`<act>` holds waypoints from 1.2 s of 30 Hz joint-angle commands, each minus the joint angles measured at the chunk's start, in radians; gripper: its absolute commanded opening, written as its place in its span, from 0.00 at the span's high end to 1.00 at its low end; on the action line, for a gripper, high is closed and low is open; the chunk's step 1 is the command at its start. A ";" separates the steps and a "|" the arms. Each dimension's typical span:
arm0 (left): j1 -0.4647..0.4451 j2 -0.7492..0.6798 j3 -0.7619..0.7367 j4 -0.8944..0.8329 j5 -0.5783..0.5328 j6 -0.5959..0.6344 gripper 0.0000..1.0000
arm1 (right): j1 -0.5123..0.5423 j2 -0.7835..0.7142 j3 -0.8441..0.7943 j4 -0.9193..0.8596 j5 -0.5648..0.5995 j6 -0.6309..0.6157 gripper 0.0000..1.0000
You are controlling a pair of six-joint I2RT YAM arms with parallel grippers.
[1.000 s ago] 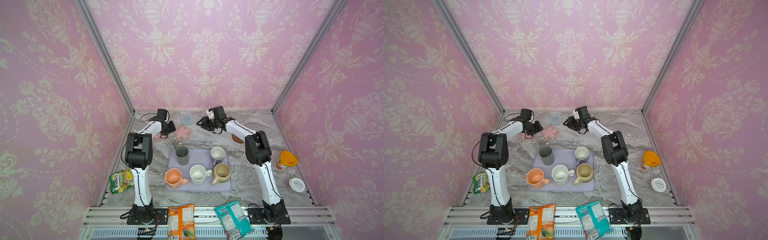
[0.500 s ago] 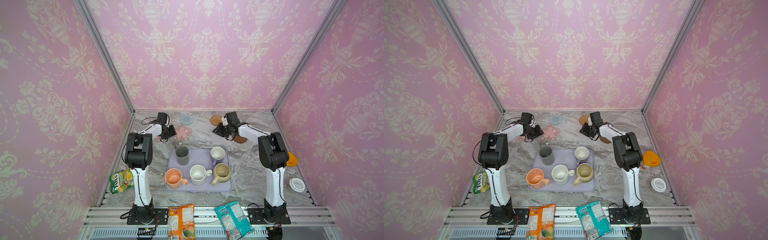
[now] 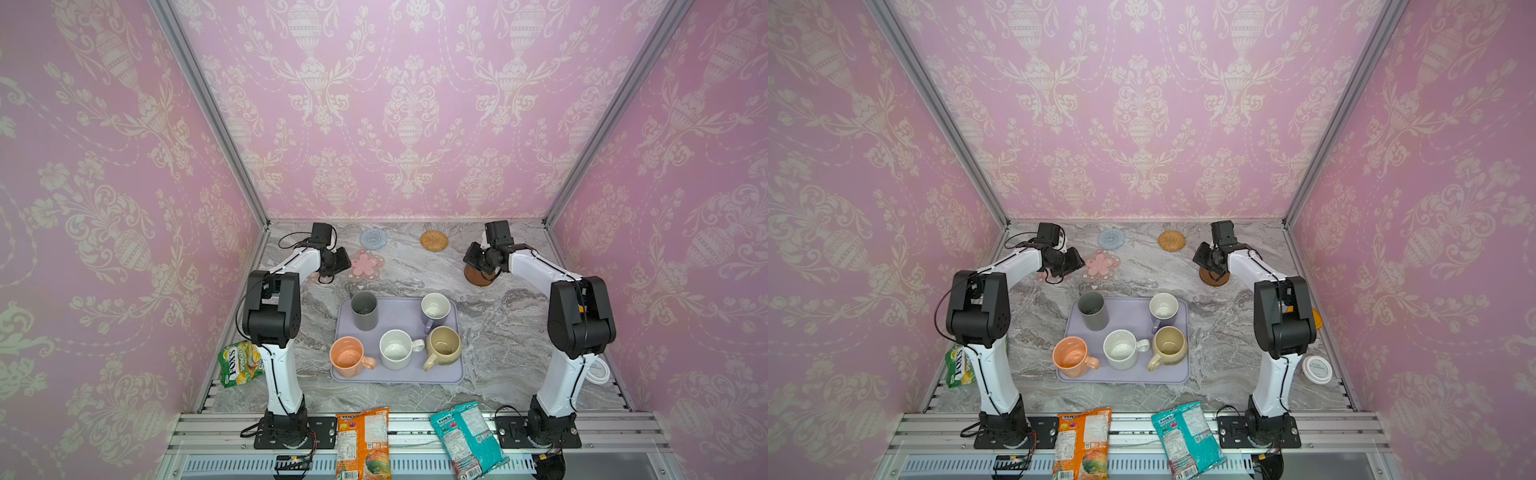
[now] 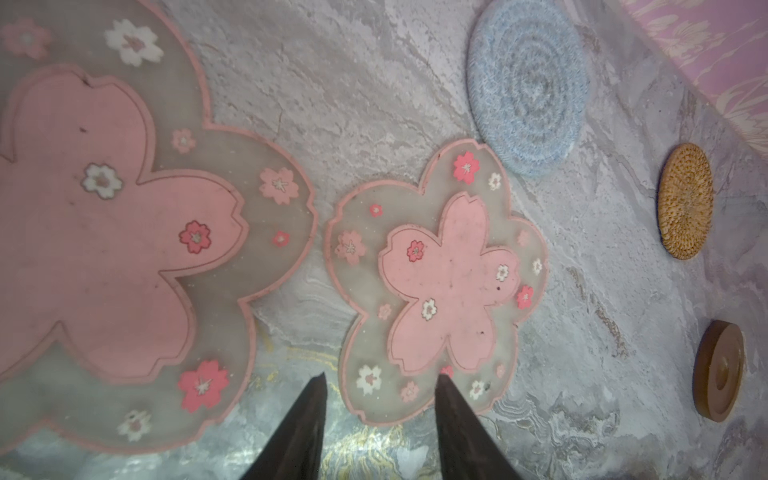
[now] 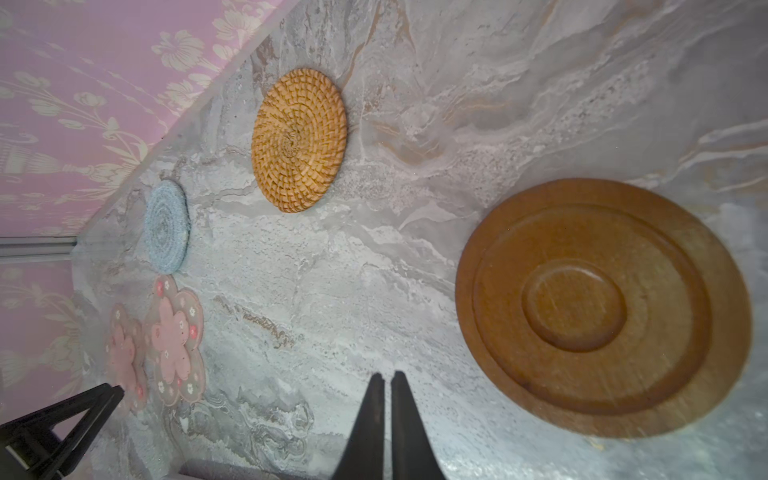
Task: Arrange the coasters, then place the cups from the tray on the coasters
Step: 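Swing right gripper over wooden coaster while left hovers above pink coaster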
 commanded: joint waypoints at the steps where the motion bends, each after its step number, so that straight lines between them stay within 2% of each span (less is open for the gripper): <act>1: 0.006 -0.059 0.012 -0.038 0.026 0.043 0.55 | 0.000 0.016 0.034 -0.110 0.114 -0.086 0.92; 5: 0.005 -0.100 0.020 -0.069 0.020 0.059 0.55 | -0.007 0.035 0.068 -0.180 0.195 -0.133 0.92; 14: 0.006 -0.180 -0.002 -0.121 0.006 0.092 0.55 | -0.026 0.093 0.091 -0.223 0.262 -0.174 0.93; 31: 0.004 -0.224 -0.047 -0.128 -0.004 0.081 0.55 | -0.032 0.205 0.172 -0.216 0.244 -0.173 0.94; 36: 0.004 -0.226 -0.049 -0.132 -0.006 0.083 0.55 | -0.032 0.230 0.174 -0.215 0.200 -0.157 0.93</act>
